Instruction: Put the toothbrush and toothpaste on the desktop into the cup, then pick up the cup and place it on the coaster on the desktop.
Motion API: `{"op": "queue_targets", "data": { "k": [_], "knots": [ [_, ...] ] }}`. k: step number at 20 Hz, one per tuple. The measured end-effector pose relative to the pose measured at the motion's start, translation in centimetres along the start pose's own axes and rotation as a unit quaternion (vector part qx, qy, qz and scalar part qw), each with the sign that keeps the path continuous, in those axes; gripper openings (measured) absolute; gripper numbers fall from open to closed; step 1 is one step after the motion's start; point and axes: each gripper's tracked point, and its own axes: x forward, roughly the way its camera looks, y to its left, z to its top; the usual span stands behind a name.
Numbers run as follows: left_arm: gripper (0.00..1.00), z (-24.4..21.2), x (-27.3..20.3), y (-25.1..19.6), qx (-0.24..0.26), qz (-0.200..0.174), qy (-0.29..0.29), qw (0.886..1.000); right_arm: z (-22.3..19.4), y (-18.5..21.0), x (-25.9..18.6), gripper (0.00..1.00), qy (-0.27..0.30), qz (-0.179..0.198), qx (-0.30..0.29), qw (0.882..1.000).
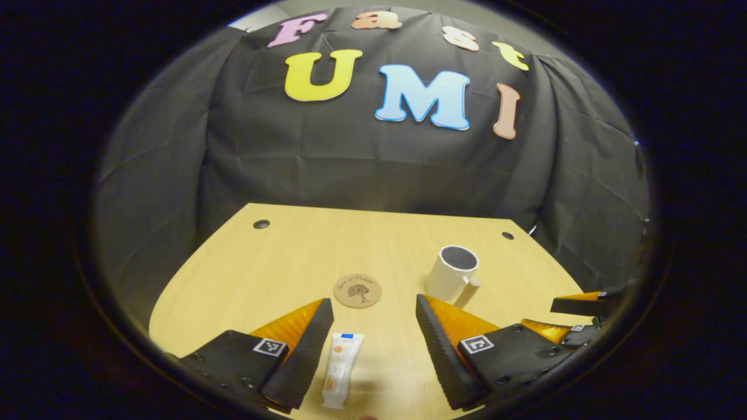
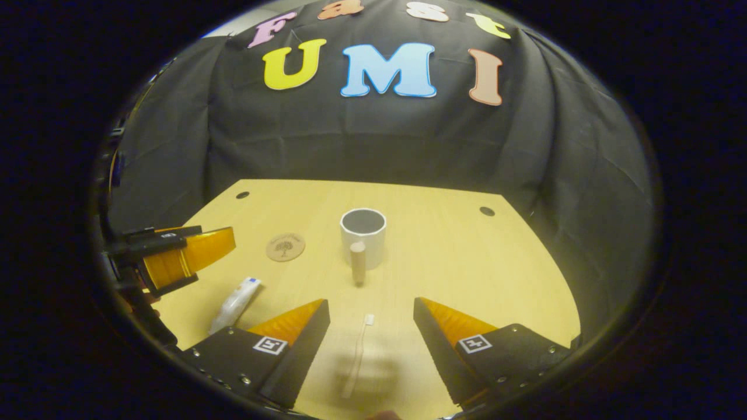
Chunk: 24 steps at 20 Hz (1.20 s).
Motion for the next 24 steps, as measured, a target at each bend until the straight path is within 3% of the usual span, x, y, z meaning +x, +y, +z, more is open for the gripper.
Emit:
{"op": "queue_targets", "data": {
  "k": [11, 17, 24],
  "knots": [
    [0.92, -6.1, 2.2, 2.6, 0.007, 0.025, 0.154, 0.988, -5.5, 1.8, 2.4, 0.91, 0.129, 0.030, 0.004, 0.991],
    [0.94, -11.1, 2.7, 3.4, 0.014, 0.024, 0.273, 0.962, -9.0, 2.7, 3.0, 0.94, 0.225, 0.041, 0.015, 0.973],
    [0.94, -14.0, 3.1, 4.2, 0.035, 0.016, 0.338, 0.940, -11.2, 2.7, 3.8, 0.94, 0.289, 0.040, 0.030, 0.956]
  ]
}}
